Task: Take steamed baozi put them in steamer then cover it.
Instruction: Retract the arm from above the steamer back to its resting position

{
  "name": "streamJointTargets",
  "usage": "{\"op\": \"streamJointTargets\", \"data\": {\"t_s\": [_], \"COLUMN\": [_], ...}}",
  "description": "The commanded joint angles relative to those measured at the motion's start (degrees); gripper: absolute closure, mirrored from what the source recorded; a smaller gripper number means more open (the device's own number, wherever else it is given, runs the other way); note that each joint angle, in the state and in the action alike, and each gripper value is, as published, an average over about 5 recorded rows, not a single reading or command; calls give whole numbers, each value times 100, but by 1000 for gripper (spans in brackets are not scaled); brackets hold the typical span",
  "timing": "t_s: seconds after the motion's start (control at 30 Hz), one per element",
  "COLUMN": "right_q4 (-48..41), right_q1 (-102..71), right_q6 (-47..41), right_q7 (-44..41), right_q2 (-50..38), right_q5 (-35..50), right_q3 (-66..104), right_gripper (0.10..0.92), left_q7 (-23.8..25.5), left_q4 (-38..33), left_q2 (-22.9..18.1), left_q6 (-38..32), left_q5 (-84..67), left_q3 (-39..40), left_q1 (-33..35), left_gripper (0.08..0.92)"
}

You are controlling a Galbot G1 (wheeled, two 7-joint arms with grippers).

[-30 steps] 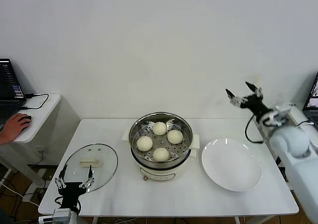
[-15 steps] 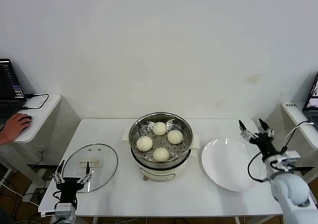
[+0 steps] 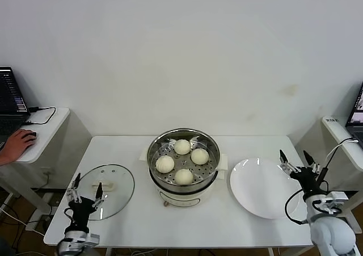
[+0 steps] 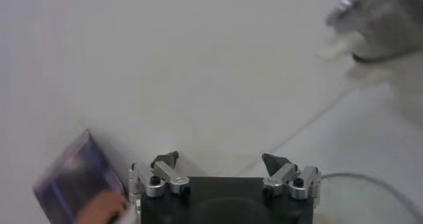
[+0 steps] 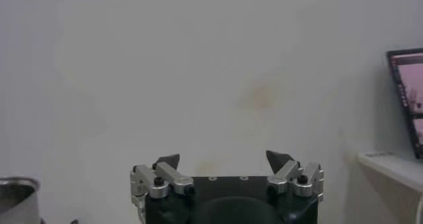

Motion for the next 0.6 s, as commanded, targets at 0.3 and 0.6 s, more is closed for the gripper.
{"op": "streamJointTargets", "data": {"t_s": [0.3,0.6], "right_q4": [234,351], "right_q1": [-349,-487], "right_q6": [71,80], "right_q7": [-16,-16], "right_q2": [402,467], "right_q5": [-174,-192], "right_q3": [340,443], "right_gripper": [202,202], "left_q7": [189,198], "left_q4": [1503,1939], "left_q2": [938,1004], "left_q6": [-355,-197], "left_q5": [2684,2644], "left_q3": [82,41], "left_q1": [-625,-1036], "left_gripper": [177,177]}}
